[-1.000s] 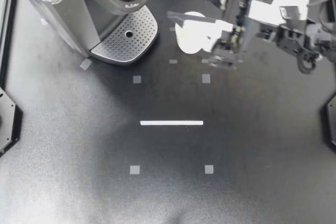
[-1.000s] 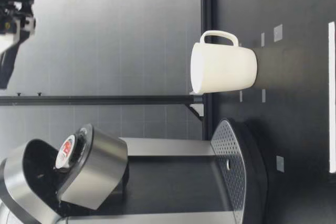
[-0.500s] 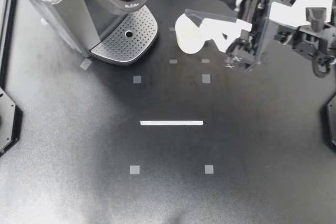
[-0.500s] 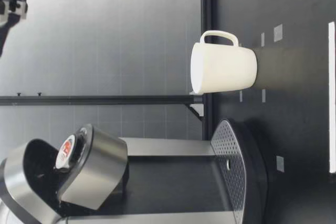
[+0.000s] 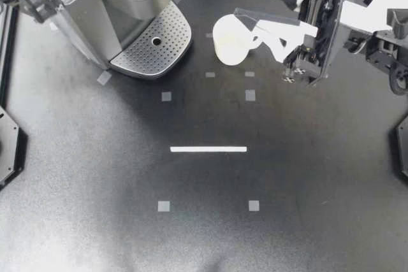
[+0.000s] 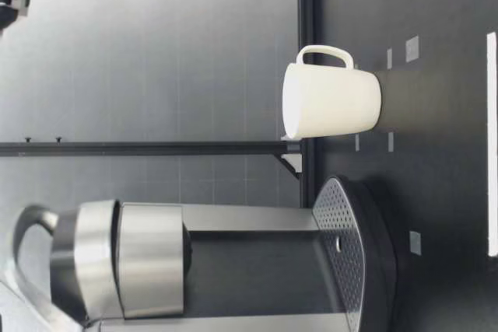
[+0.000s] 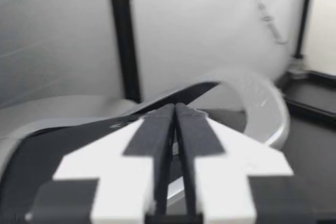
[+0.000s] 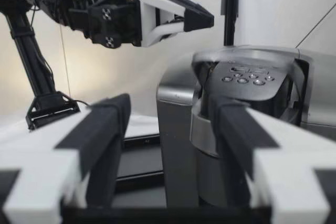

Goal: Place the coffee capsule inside the capsule container, then place the cup onto the center of the cup tray.

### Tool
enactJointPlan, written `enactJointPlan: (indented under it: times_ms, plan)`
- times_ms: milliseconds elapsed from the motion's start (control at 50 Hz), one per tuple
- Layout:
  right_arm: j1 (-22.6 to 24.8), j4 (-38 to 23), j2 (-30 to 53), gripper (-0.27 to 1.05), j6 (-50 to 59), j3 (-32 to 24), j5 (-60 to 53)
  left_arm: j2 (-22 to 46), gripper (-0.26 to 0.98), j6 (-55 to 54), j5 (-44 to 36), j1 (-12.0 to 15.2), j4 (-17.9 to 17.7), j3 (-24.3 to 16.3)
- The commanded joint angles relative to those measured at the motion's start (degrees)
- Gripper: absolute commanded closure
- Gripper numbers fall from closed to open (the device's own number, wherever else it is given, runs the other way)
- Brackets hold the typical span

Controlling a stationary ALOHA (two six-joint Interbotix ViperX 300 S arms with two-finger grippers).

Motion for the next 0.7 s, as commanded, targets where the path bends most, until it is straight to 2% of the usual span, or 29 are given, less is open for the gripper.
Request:
enactJointPlan:
  times_ms: [0,140,340,680]
  plan:
    - [0.35,-0.09,-1.05,0.2,0.18,-0.53,-0.7,0.79,0.58,-0.7,-1.67,-0.09,0.09,-2.46]
    - [0.7,0.0,-1.05,0.2,0.44,-0.35,-0.79,2.29,0.58,-1.85,-3.52,-0.26,0.09,-3.08]
    - [0.79,0.0,-1.23,0.2,0.53,0.18,-0.79,4.04,0.58,-2.81,-4.39,-2.37,0.18,-3.43]
    - [1.58,-0.09,-1.67,0.2,0.62,1.23,-0.88,6.86,0.58,-4.48,-4.39,-2.81,0.0,-2.9]
